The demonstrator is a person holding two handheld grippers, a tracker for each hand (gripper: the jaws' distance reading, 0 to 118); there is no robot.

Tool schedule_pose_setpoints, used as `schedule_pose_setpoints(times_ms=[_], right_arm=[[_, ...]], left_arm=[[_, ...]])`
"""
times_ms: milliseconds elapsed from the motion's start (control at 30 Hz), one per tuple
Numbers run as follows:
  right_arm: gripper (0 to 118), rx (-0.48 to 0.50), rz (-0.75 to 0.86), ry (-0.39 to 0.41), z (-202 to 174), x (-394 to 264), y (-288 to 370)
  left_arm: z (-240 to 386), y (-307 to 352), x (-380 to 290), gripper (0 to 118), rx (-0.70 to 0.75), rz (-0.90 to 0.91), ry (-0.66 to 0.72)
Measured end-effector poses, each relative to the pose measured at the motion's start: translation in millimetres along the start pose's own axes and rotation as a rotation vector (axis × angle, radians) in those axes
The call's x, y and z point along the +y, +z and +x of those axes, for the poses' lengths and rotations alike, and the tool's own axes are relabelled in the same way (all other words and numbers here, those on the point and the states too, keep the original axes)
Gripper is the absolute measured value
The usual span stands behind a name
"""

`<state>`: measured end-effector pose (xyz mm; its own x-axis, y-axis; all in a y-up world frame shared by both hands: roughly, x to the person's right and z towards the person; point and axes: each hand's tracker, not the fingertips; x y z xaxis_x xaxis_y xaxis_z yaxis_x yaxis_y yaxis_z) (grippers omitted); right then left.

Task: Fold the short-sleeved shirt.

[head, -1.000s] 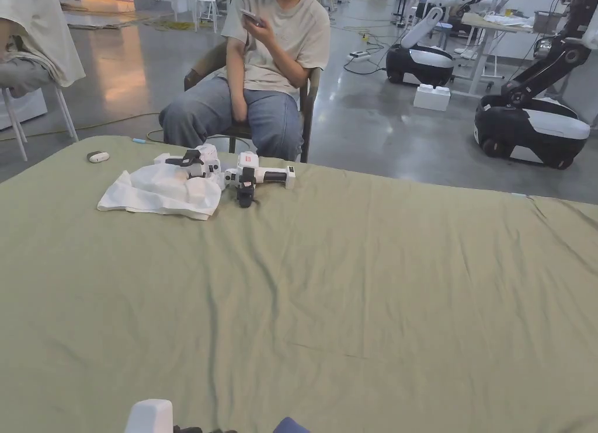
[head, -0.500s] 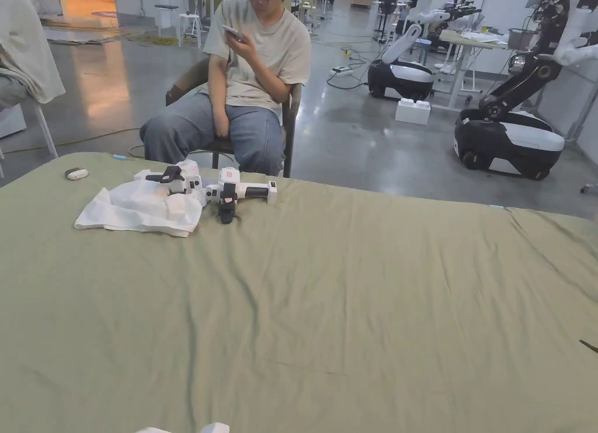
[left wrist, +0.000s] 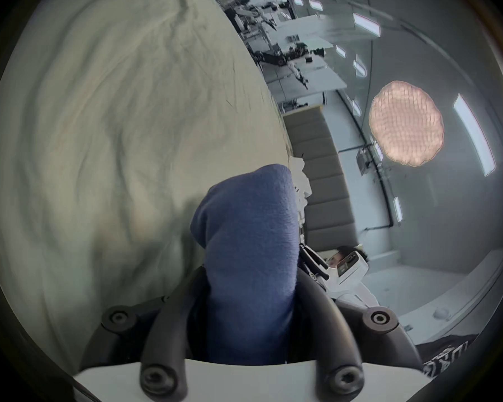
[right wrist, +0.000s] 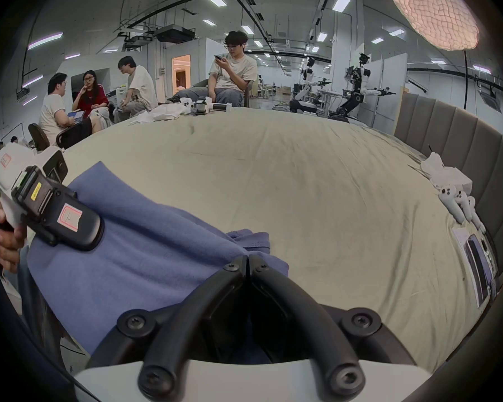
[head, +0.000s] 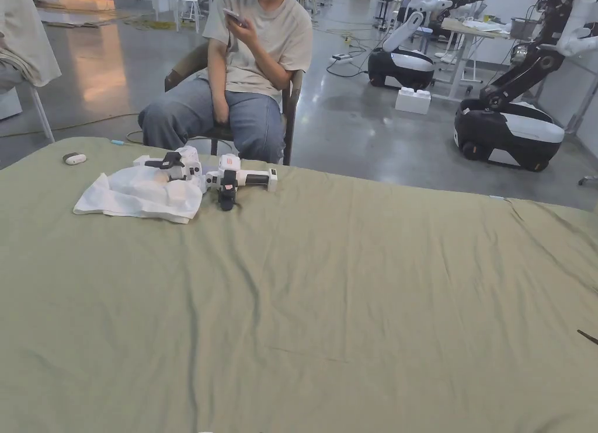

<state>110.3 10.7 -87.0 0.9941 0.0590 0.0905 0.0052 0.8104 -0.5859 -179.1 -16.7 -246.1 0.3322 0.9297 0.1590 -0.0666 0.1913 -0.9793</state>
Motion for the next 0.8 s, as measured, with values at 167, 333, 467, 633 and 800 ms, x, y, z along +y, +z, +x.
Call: schedule_pose_setpoints(times_ms=[167,333,467,633,800], right_arm=[[0,-0.001,0.06,0.048,-4,24,13],[0,-0.032,0.151,0.028,14,69,23],[0,-0.064,0.223,0.015,34,106,28],[0,-0.101,0.3,0.008,58,151,38],[0,-0.138,0.358,-0.02,78,179,49]], left_arm=[[1,36,-8,22,-0.026,0.064,0.055],[14,109,22,22,0.018,0.118,0.032],[34,182,59,22,0.061,0.161,-0.007],[68,270,99,22,0.221,0.206,-0.048],[81,338,121,22,0.395,0.239,-0.054]])
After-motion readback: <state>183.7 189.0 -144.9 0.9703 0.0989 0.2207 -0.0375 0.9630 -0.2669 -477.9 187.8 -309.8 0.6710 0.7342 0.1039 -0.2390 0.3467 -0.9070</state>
